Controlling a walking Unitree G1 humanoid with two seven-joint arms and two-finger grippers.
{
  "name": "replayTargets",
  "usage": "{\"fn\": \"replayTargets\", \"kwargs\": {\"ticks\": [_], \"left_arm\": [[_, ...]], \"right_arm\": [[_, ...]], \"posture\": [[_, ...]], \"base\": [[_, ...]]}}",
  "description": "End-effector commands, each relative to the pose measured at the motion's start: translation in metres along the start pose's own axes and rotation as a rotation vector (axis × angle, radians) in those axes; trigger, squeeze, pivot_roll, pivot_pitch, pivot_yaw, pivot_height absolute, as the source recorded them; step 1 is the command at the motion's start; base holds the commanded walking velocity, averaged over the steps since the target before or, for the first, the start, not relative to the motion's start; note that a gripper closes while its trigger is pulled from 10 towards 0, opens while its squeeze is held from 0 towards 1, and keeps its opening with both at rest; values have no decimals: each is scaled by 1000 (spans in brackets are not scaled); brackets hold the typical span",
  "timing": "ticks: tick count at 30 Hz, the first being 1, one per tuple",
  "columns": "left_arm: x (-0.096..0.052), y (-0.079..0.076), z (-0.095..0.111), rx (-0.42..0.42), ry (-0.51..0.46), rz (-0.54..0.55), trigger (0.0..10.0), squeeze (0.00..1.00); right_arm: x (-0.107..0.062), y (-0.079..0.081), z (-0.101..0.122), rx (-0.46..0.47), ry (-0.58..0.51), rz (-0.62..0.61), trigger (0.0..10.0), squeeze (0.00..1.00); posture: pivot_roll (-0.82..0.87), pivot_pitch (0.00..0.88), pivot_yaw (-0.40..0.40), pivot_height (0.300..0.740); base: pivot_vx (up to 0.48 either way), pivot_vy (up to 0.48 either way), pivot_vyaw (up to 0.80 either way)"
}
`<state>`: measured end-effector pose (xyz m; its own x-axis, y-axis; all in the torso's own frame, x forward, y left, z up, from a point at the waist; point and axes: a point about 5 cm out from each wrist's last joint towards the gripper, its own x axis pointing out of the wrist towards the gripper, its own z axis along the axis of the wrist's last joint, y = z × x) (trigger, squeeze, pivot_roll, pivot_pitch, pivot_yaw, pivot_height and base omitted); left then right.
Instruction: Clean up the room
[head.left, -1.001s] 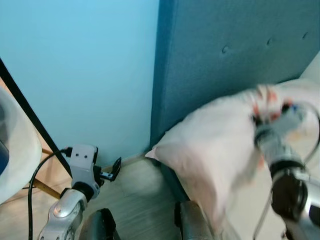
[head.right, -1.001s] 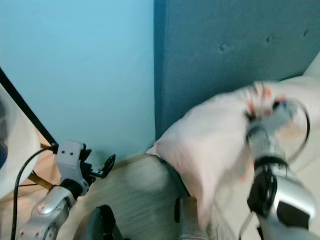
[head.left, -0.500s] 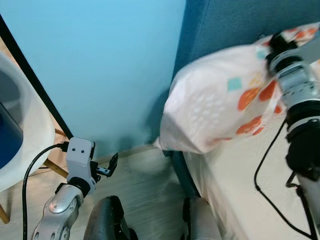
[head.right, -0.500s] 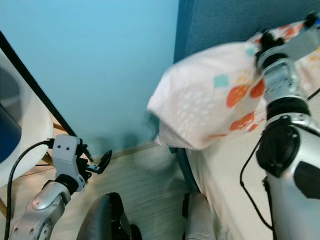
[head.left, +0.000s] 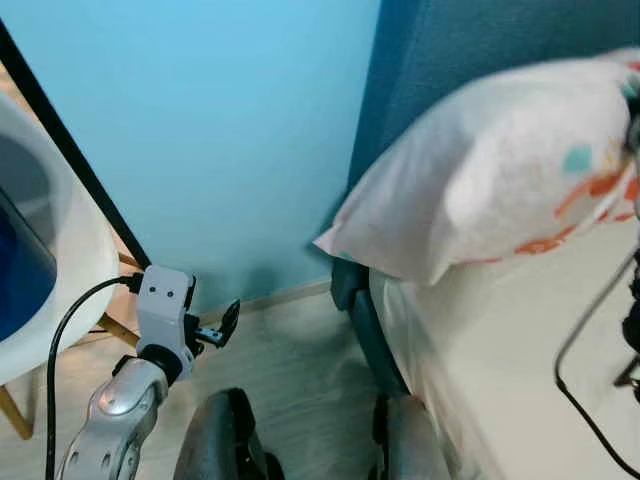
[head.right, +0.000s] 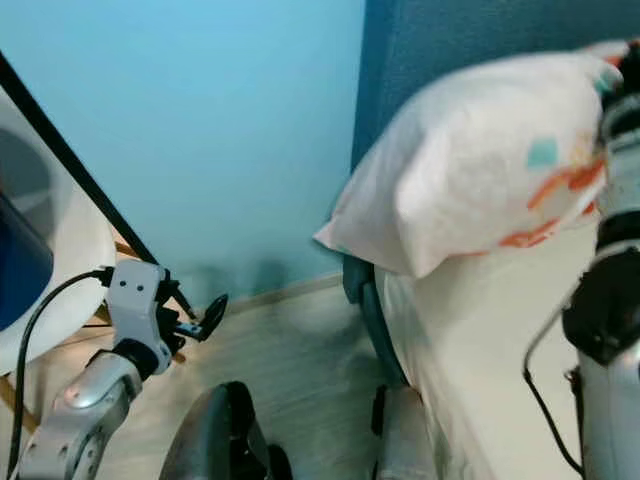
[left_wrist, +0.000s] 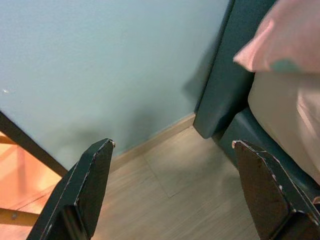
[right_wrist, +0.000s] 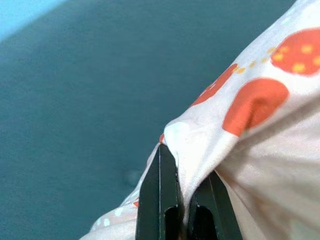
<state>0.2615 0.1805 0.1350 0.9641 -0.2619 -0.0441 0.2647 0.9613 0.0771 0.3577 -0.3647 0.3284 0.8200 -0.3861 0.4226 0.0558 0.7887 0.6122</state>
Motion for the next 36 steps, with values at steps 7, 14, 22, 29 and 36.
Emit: {"fn": "replayTargets", "kwargs": {"ticks": [7, 14, 22, 29, 36], "left_arm": [[1, -2, -5, 8, 21, -10, 10000, 0], [4, -8, -6, 0, 23, -28, 10000, 0], [14, -11, -6, -15, 13, -44, 10000, 0], [23, -14, -2, -60, -19, -52, 10000, 0], [31, 1, 8, -135, -75, 1, 10000, 0]], "right_arm": [[-19, -33, 0, -106, -43, -20, 10000, 0], [-91, -115, -71, -201, 224, -312, 10000, 0], [-207, -183, -132, -414, 734, -596, 10000, 1000], [-231, -208, -112, -520, 778, -736, 10000, 1000], [-209, -208, -89, -636, 766, -760, 10000, 1000]], "posture": [[52, 237, -4, 567], [28, 229, 5, 567], [-20, 213, 7, 567], [-36, 184, 6, 567], [-38, 154, -10, 567]], "base": [[0, 0, 0], [0, 0, 0], [0, 0, 0], [0, 0, 0], [0, 0, 0]]}}
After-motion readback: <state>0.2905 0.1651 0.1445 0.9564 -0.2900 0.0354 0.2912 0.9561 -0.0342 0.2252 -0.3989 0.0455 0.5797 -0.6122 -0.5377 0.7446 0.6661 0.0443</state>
